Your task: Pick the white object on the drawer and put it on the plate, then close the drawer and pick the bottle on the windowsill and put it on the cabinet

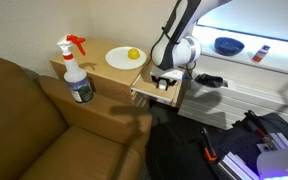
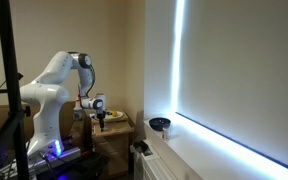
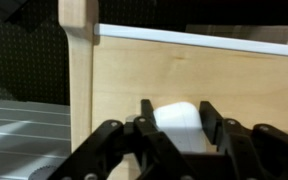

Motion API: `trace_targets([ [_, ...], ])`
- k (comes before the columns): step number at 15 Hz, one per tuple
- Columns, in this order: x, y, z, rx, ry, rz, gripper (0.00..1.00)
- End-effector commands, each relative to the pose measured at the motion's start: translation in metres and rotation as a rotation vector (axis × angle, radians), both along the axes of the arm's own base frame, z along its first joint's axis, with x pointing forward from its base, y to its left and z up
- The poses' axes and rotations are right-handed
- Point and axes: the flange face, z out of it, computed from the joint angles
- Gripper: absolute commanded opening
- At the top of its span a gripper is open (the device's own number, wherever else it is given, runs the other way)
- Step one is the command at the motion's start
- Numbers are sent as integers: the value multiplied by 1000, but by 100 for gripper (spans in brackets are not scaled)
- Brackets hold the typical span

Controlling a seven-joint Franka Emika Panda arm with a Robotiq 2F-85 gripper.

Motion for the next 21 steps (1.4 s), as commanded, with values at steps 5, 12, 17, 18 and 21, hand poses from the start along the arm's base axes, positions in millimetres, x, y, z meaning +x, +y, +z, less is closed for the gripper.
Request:
trace_targets([
  [5,-7,-2,68,-22,-85,148,27],
  [12,10,14,101,-9,-153,202,52],
  [17,41,31,93,-74,-143,264,27],
  [18,53,35,101,-70,-171,262,27],
  [21,94,56,135,-6,-239,267,27],
])
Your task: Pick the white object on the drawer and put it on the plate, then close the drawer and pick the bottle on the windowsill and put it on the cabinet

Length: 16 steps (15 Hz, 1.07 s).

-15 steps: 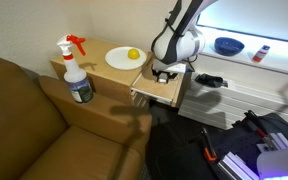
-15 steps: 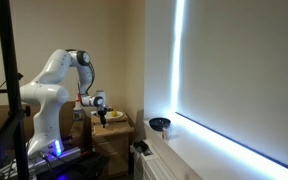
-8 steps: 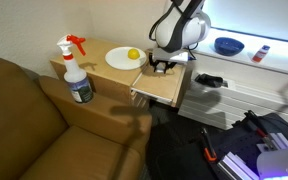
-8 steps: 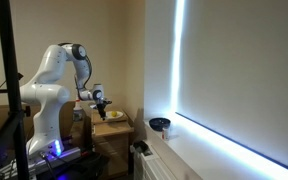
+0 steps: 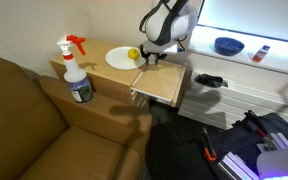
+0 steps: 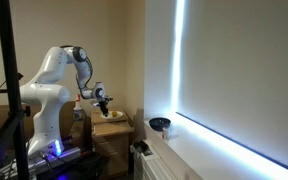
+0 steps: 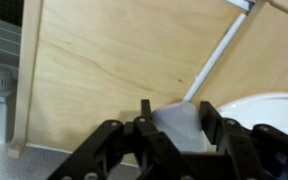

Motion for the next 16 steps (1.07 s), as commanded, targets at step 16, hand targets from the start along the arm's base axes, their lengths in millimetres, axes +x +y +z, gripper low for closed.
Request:
trace_targets([
  [16,99,70,10,230,19,25,27],
])
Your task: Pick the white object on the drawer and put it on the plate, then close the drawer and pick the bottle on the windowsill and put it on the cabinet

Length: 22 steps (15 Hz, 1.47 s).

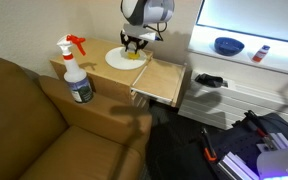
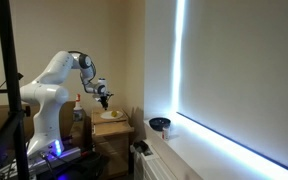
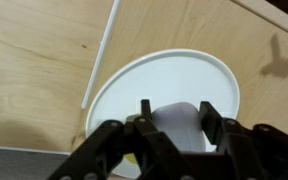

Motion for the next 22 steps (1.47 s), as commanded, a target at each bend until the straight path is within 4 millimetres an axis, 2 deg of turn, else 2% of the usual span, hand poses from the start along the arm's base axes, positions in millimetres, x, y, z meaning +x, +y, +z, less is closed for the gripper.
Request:
trace_targets([
  [1,18,15,-25,52,65,34,27],
  [2,8,8,-13,23,32,9,27],
  [3,9,11,-19,25,35,13,52],
  [5,9,11,-21,22,36,13,52],
  [6,10,10,-19,22,33,12,27],
  [8,19,15,-37,57,62,17,27],
  [12,31,27,-55,105,75,17,27],
  [18,47,26,-91,91,99,-21,27],
  [20,51,25,-96,86,104,-25,27],
  [22,55,25,-98,81,105,-41,77],
])
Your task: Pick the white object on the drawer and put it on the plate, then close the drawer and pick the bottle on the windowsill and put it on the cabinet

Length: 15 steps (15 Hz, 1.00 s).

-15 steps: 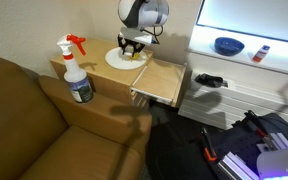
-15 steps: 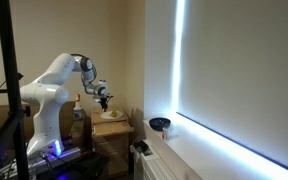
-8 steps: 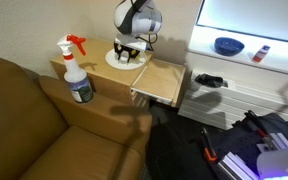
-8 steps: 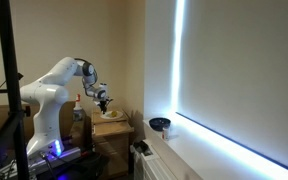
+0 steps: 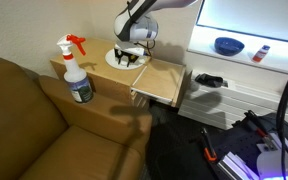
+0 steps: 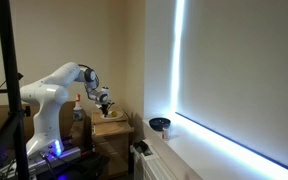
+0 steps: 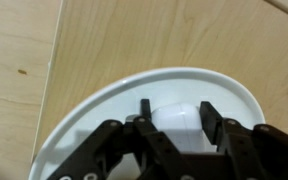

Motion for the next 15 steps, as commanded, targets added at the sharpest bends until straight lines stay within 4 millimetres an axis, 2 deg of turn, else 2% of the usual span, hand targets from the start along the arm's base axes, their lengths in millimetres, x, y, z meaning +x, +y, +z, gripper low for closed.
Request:
trace_targets([
  [1,12,-1,-1,3,14,-16,78],
  [5,17,-3,7,11,16,-21,99],
  [7,16,-3,23,6,24,-7,100],
  [8,11,-8,37,-12,30,20,100],
  [11,-3,-43,72,-135,86,8,100],
  [13,-18,-75,93,-189,140,16,100],
  [15,-35,-113,104,-259,206,-23,100],
])
